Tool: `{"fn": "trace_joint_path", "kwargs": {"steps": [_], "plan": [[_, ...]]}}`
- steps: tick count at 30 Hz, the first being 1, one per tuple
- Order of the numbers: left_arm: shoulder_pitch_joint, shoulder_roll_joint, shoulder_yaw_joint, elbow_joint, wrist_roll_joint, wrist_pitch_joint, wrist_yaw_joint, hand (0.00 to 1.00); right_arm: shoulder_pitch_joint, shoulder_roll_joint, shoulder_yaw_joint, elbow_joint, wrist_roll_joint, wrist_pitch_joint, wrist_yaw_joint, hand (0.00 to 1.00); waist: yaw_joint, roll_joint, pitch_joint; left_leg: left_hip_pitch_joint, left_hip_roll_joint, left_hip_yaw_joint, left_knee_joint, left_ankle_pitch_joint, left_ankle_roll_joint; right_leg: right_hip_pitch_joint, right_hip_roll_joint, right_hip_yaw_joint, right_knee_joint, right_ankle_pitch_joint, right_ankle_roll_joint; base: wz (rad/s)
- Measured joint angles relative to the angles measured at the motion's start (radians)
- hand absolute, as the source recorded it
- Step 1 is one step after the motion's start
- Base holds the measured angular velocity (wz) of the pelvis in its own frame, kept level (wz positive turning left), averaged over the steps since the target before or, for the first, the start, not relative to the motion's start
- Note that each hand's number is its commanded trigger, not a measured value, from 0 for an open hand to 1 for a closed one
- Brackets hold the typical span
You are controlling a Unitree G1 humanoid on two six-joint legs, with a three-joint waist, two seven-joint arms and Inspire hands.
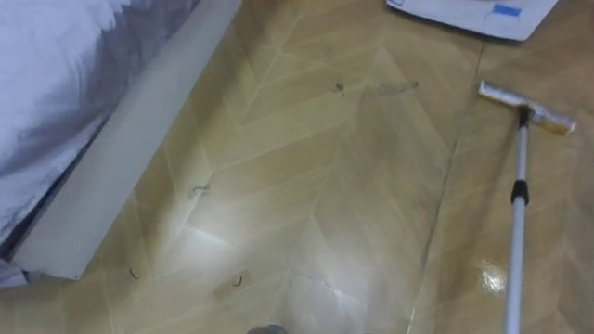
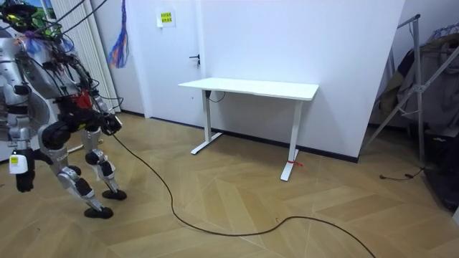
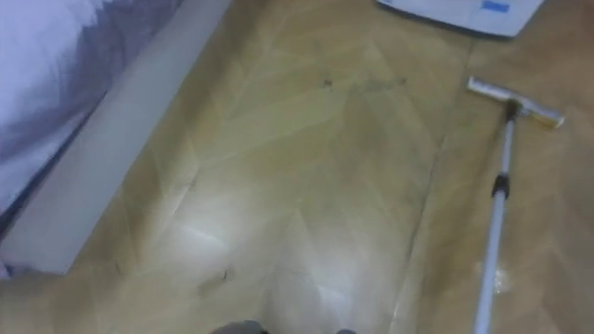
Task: Mop floor
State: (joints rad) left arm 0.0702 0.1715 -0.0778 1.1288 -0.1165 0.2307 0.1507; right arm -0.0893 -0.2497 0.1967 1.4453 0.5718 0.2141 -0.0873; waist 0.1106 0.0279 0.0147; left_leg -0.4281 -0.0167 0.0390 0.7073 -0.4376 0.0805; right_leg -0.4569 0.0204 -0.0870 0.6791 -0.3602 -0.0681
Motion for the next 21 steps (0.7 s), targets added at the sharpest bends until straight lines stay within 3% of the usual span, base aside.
{"fn": "trace_joint_path", "kwargs": {"steps": [1,4,6,7,9,11,14,17,21], "plan": [[0.002,-0.005,0.007,0.001,0.001,-0.001,0.002,0.00,0.030,0.021,0.000,0.001,0.003,-0.002,0.007,1.00,-0.001,-0.010,0.0004,0.056,-0.006,0.012,-0.080,0.031,-0.001,0.042,-0.009,-0.006,-0.058,0.023,0.002,-0.25],[0.017,-0.005,0.041,-0.003,0.001,-0.001,0.003,0.00,0.086,0.043,0.000,0.003,0.003,-0.003,0.031,1.00,-0.026,-0.023,0.0004,0.161,-0.013,0.012,-0.207,0.074,-0.006,0.138,-0.020,-0.034,-0.159,0.049,0.002,-0.06],[0.036,-0.004,0.058,-0.005,-0.001,-0.001,0.018,0.00,0.115,0.045,0.010,0.001,0.003,-0.004,0.044,1.00,-0.028,-0.027,-0.0091,0.215,-0.012,0.008,-0.250,0.089,-0.012,0.191,-0.014,-0.038,-0.211,0.058,0.000,0.05],[0.046,-0.005,0.066,-0.009,0.000,-0.001,0.026,0.00,0.130,0.049,0.012,0.001,0.001,-0.003,0.047,1.00,-0.031,-0.035,-0.0080,0.251,-0.013,0.001,-0.278,0.097,-0.017,0.227,-0.012,-0.045,-0.244,0.063,0.000,0.14],[0.071,-0.005,0.074,-0.009,0.002,-0.003,0.037,0.00,0.148,0.059,0.010,0.001,-0.016,-0.001,0.049,1.00,-0.034,-0.046,-0.0120,0.305,-0.010,-0.013,-0.316,0.101,-0.021,0.288,-0.003,-0.053,-0.292,0.068,-0.002,0.15],[0.097,-0.008,0.075,-0.010,0.004,-0.002,0.043,0.00,0.149,0.065,0.005,0.000,-0.033,0.006,0.053,1.00,-0.044,-0.052,-0.0110,0.345,-0.006,-0.016,-0.337,0.103,-0.025,0.335,0.002,-0.059,-0.324,0.070,-0.003,0.09],[0.136,-0.022,0.089,-0.013,0.084,0.007,0.042,0.00,0.146,0.066,-0.003,-0.010,-0.069,0.005,0.055,1.00,-0.047,-0.061,-0.0121,0.396,0.000,-0.015,-0.369,0.103,-0.025,0.384,0.014,-0.051,-0.357,0.078,-0.004,-0.09],[0.145,-0.026,0.120,-0.011,0.155,0.017,0.034,0.00,0.145,0.068,-0.003,-0.009,-0.076,0.006,0.056,1.00,-0.051,-0.059,-0.0072,0.441,0.005,-0.016,-0.399,0.108,-0.033,0.438,0.023,-0.052,-0.409,0.092,-0.005,-0.09],[0.139,-0.023,0.118,-0.037,0.169,0.029,0.016,0.00,0.154,0.069,-0.003,-0.021,-0.075,0.006,0.056,1.00,-0.057,-0.064,-0.0031,0.472,0.006,-0.017,-0.425,0.112,-0.037,0.472,0.027,-0.052,-0.437,0.098,-0.005,0.02]]}}
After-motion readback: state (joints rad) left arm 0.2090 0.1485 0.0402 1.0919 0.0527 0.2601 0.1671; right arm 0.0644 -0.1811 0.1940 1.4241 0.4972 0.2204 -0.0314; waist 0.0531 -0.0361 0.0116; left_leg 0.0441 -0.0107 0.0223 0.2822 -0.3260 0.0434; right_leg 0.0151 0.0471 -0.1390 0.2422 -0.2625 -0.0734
